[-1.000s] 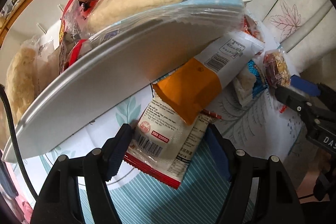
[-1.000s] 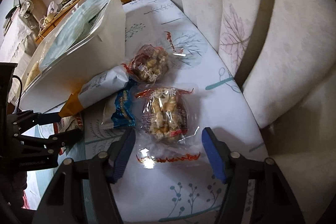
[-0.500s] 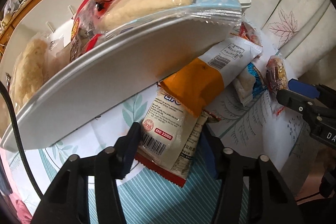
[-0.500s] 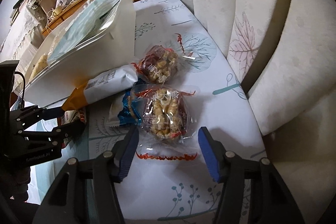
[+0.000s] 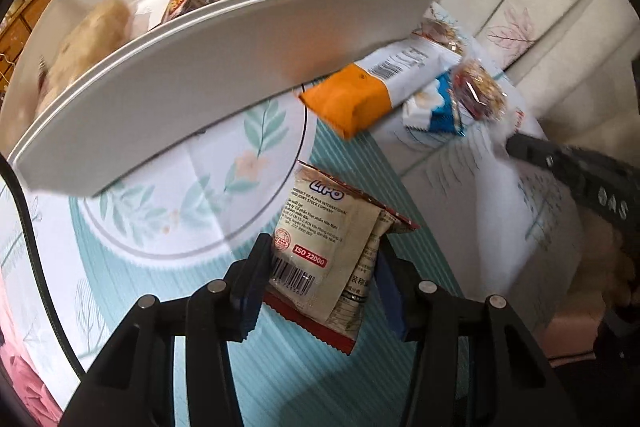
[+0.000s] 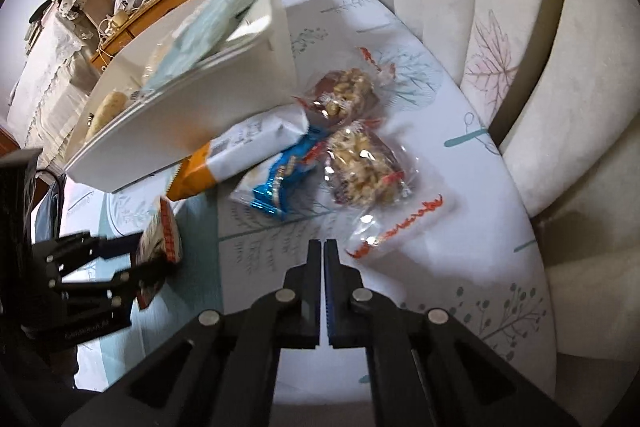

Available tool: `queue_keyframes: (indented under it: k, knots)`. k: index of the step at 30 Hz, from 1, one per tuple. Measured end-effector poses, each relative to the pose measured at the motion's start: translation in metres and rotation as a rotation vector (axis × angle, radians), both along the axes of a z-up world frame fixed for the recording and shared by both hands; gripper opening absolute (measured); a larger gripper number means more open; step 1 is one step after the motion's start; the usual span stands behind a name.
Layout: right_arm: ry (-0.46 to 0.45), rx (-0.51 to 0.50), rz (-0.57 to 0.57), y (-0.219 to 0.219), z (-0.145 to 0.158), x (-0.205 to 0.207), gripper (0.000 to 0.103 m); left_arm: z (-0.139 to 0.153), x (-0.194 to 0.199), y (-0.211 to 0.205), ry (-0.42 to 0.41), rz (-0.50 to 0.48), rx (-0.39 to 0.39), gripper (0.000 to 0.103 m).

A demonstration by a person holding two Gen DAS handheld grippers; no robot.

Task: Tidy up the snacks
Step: 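Grasp the red-white packet with the left tool while the right tool grasps a clear nut bag, then carry both packets over the white tray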

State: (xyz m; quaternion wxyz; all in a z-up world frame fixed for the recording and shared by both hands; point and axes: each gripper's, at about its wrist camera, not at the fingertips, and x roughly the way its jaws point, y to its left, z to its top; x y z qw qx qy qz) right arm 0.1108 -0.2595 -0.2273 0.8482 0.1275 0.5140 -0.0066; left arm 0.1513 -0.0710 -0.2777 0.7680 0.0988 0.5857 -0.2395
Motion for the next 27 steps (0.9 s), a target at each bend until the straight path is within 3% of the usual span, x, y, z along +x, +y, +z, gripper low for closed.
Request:
queue_keyframes:
  k: [6, 8, 10, 12, 18, 27]
  knots:
    - [-0.074, -0.083, -0.023, 0.001, 0.016, 0.003, 0.003, 0.020, -0.009, 0.027, -0.014, 0.008, -0.031, 0.048]
    - [-0.073, -0.118, -0.018, 0.000, 0.016, 0.009, 0.013, 0.027, -0.007, 0.028, -0.022, 0.022, -0.037, 0.048]
    - [-0.071, -0.146, -0.010, -0.002, 0.015, 0.015, 0.039, 0.042, 0.000, 0.031, -0.028, 0.037, -0.043, 0.048]
    - [-0.084, -0.179, 0.001, -0.003, 0.016, 0.021, 0.048, 0.055, 0.002, 0.048, -0.037, 0.057, -0.046, 0.048]
    - [-0.027, -0.224, 0.060, -0.005, 0.002, 0.040, 0.056, 0.074, 0.008, 0.061, -0.056, 0.097, -0.050, 0.048]
    - [0.049, -0.215, 0.077, -0.013, -0.015, 0.059, 0.056, 0.096, 0.013, 0.070, -0.087, 0.175, -0.070, 0.048]
